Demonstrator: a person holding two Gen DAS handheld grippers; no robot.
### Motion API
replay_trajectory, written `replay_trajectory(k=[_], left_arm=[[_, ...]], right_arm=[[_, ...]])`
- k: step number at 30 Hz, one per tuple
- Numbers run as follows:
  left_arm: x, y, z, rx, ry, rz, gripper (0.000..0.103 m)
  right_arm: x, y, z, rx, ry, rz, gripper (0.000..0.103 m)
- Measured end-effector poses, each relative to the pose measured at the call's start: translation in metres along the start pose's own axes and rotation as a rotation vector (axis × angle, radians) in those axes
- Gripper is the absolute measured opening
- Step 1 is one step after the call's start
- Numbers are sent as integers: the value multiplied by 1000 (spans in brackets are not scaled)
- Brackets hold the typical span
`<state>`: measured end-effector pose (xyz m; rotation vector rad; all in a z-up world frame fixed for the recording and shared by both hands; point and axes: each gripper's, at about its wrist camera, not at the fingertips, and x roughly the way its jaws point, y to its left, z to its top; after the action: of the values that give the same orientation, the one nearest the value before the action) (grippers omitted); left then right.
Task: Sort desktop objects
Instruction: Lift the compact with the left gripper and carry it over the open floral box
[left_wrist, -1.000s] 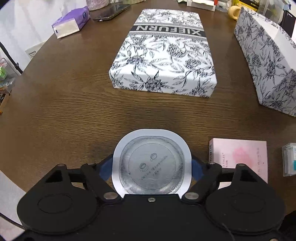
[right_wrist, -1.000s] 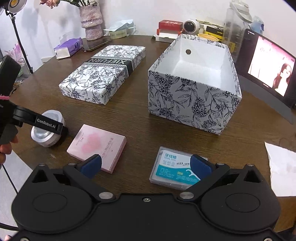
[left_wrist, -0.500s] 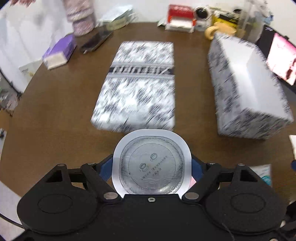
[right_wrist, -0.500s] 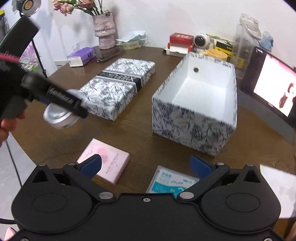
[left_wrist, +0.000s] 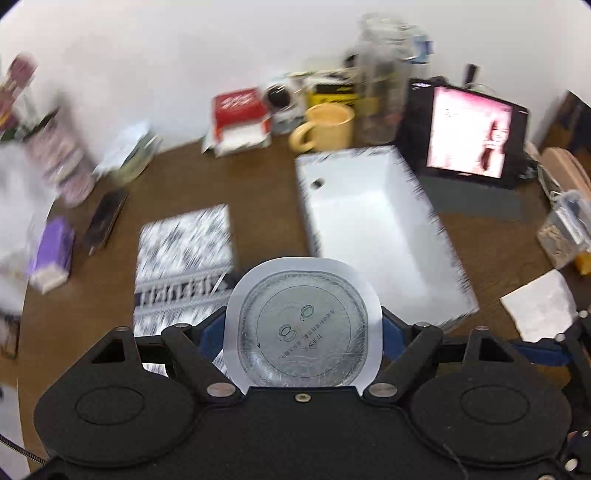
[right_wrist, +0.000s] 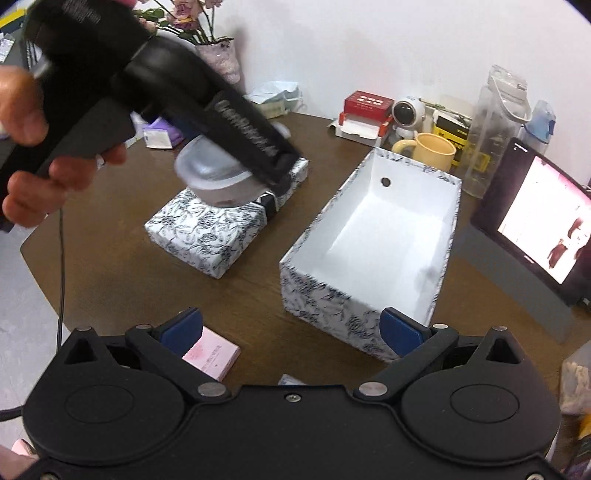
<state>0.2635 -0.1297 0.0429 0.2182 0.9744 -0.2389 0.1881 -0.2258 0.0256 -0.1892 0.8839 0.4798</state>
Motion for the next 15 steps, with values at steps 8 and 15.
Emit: replay_trajectory(k=[8,15], left_arm=[[29,-28,47,116,15,-77,80],[71,-38,81,193,28,-101,80]], right_arm=[[9,-24,33,26,53,-15,103],[25,-49,58,47,77,0,103]])
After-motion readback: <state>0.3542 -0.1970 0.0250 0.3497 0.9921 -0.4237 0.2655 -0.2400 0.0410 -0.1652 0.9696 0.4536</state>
